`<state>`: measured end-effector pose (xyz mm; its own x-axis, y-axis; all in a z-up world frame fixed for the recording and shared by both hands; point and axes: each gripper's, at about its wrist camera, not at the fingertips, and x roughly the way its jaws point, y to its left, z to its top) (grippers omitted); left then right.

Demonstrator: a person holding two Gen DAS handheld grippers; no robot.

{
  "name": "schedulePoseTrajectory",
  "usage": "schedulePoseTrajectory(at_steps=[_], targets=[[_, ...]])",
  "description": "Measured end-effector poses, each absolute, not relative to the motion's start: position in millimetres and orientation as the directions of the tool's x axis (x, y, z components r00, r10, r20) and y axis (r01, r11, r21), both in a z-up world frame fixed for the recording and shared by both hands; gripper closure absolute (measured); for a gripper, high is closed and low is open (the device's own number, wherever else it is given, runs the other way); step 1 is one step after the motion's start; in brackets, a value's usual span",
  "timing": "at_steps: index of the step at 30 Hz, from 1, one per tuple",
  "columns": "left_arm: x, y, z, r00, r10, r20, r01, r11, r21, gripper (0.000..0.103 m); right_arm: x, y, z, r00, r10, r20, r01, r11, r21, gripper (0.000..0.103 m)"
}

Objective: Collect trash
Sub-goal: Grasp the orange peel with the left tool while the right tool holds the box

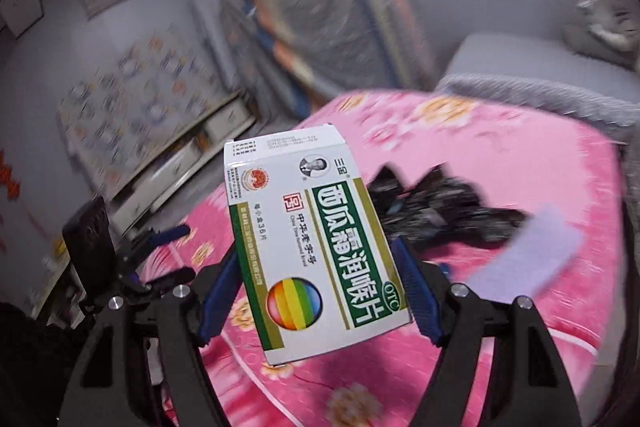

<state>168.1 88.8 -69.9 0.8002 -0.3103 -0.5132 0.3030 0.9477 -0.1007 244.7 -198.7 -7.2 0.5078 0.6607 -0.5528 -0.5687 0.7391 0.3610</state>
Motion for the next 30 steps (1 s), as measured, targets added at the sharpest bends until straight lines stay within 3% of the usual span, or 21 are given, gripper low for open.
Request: schedulePoseTrajectory(at_steps=[8,12,24,30], targets=[[207,12,-70,0.673,-0.425,-0.605,0.51,0.859,-0.035,0.009,164,-291,-5,0.665,0.604,-0.439,-0.447,0.793,0.413,0.033],[220,-10,-67,0.673,-0.444,-0.591,0.536,0.844,-0.024,0.009,141,-312,-15,0.693,0.592,-0.412,-0.413,0.793,0.447,0.033],[289,23,-98,0.728,-0.249,-0.638,0.284,0.958,-0.049,0.009,123,-324,-34,0.685,0.612,-0.394,-0.416,0.774,0.478,0.032],[320,63,-114,0.709,-0.193,-0.678,0.119,0.981,-0.154,0.009,132,-321,-44,0.667,0.628,-0.4,-0.421,0.761,0.494,0.032]])
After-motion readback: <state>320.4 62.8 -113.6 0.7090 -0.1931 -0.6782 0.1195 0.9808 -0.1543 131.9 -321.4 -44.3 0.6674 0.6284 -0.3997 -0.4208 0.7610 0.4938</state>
